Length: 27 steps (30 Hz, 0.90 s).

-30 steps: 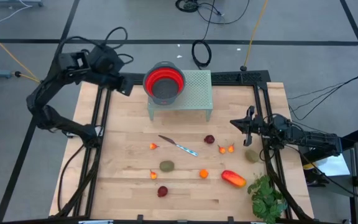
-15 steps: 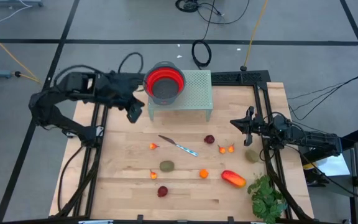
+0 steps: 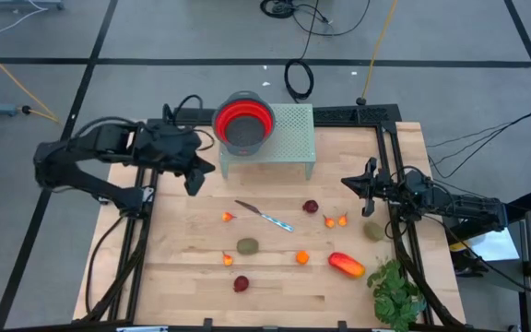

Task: Pick & Place Fruit
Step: Put the kiwi into the red strainer bowl

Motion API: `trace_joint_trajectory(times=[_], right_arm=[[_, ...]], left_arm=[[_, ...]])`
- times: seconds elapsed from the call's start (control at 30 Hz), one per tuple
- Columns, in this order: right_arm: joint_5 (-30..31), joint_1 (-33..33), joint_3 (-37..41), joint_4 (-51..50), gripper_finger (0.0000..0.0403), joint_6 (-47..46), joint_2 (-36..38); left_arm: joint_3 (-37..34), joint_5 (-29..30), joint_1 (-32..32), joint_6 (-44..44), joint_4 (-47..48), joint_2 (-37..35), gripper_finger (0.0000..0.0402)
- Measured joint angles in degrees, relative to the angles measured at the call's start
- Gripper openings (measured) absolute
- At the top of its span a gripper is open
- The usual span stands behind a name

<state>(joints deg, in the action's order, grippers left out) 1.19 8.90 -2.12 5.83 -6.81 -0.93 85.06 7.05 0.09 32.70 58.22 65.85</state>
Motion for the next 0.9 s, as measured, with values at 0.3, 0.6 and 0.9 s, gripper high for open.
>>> trace_joint_trajectory(times=[0.3, 0.6, 0.9], right_arm=[[0.08, 0.0, 0.01, -0.03, 0.0, 0.12, -0.02], [0.35, -0.01, -0.01, 0.09, 0.0, 0.42, -0.72], [2.75, 0.01, -3.3, -0.83, 0.0, 0.85, -1.98]], left_arm=[[-17.68, -0.11, -2.29, -1.52, -11.75, -10.72, 0.0002], [-30.91, -1.56, -4.34, -6.67, -20.11, -20.34, 0.0001], [-42.84, -2.34, -4.37, -11.14, -28.16, -29.56, 0.0001]])
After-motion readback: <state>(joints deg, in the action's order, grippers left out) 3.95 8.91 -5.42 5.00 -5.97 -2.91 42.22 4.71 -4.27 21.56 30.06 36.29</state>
